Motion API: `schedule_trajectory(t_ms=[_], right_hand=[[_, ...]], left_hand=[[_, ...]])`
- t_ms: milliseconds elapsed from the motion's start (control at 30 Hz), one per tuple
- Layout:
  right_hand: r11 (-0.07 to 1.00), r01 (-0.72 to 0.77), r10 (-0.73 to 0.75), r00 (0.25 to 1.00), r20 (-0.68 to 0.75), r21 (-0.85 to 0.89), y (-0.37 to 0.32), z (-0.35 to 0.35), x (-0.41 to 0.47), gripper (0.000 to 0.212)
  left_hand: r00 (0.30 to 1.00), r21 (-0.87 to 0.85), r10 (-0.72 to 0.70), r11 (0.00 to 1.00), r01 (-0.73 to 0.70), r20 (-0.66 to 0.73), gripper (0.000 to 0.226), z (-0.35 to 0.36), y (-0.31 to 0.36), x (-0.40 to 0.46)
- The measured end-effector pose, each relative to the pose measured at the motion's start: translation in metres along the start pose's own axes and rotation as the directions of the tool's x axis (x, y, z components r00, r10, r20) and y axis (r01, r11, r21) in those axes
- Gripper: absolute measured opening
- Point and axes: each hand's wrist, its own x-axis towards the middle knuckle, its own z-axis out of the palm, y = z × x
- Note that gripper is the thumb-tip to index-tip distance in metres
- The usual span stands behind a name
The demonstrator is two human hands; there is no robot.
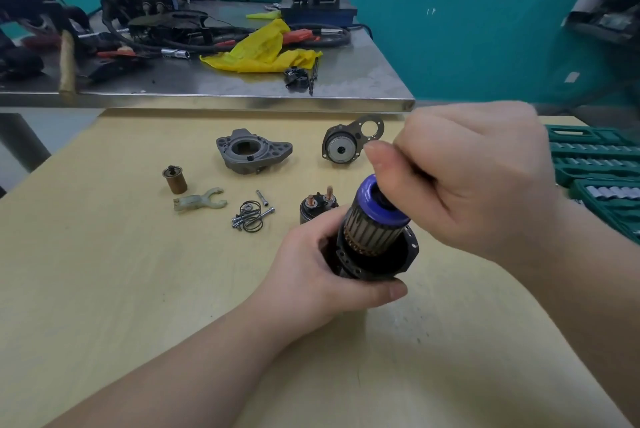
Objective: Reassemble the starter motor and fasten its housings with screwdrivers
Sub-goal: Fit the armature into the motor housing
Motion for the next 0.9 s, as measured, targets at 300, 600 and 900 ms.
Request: schedule_trajectory(t_ms=[300, 600, 900], right_hand=[[1.000, 0.021, -0.021, 1.000, 0.016, 0.009, -0.002, 0.012, -0.013, 0.046], [1.000, 0.014, -0.014, 1.000, -0.002, -0.015, 0.006, 0.002, -0.011, 0.046], [0.998, 0.065, -0.065, 0.997, 0.035, -0.008, 0.001, 0.014, -0.020, 0.049]], left_hand=[[1.000, -0.035, 0.019, 0.999, -0.018, 0.022, 0.049, 0.000, 0.000, 0.001], [0.999, -0.027, 0.020, 0.999, -0.020, 0.032, 0.046, -0.001, -0.002, 0.004], [0.999, -0.002, 0.040, 0.999, -0.040, 0.027, 0.046, -0.001, -0.002, 0.001]])
